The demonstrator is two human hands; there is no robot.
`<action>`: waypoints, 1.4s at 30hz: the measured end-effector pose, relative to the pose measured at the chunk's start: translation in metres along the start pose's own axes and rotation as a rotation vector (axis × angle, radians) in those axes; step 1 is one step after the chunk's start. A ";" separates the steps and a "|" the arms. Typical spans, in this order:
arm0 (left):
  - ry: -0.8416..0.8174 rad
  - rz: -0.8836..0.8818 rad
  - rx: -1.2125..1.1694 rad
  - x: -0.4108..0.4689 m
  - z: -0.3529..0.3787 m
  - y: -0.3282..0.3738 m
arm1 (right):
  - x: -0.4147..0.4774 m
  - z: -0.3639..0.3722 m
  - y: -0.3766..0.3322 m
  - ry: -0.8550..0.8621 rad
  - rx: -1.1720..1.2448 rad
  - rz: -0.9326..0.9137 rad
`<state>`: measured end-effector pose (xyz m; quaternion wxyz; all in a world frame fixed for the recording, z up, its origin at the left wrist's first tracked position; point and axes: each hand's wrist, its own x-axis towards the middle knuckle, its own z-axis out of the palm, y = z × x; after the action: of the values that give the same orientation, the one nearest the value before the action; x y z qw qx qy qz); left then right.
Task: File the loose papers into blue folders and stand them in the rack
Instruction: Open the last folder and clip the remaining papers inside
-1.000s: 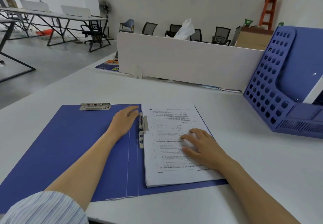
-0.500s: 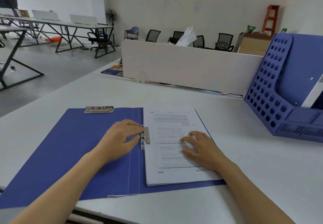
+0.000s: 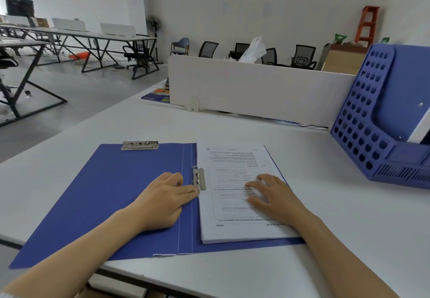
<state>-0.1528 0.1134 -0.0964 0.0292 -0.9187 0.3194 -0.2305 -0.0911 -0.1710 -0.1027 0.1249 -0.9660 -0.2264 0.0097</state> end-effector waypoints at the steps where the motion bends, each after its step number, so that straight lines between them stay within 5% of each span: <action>1: -0.009 0.012 0.014 0.001 0.001 0.000 | 0.000 0.000 0.000 0.002 -0.002 0.000; 12: 0.011 -0.130 -0.136 -0.008 0.016 -0.004 | -0.003 -0.005 -0.002 0.059 0.058 0.046; 18: 0.056 -0.311 -0.014 -0.007 0.018 -0.005 | -0.009 -0.030 0.010 0.379 0.507 0.461; 21: -0.071 -0.479 0.062 -0.004 0.015 0.001 | -0.012 -0.041 0.022 0.320 0.910 0.608; 24: -0.364 -0.774 0.058 0.003 0.009 0.011 | -0.018 -0.055 0.029 0.292 1.357 0.708; 29: -0.596 -0.815 0.043 0.019 0.008 0.008 | -0.024 -0.060 0.040 0.230 1.631 0.799; 36: -0.575 -0.767 -0.199 0.052 0.028 -0.038 | -0.018 -0.052 0.019 0.050 1.447 0.640; 42: -0.165 -1.165 -0.282 0.047 0.015 -0.039 | -0.012 -0.048 0.033 0.252 1.201 0.820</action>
<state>-0.0910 0.1149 -0.0832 -0.1993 -0.9523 -0.2123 -0.0918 -0.0842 -0.2161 -0.0643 0.6436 -0.7321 0.2132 0.0666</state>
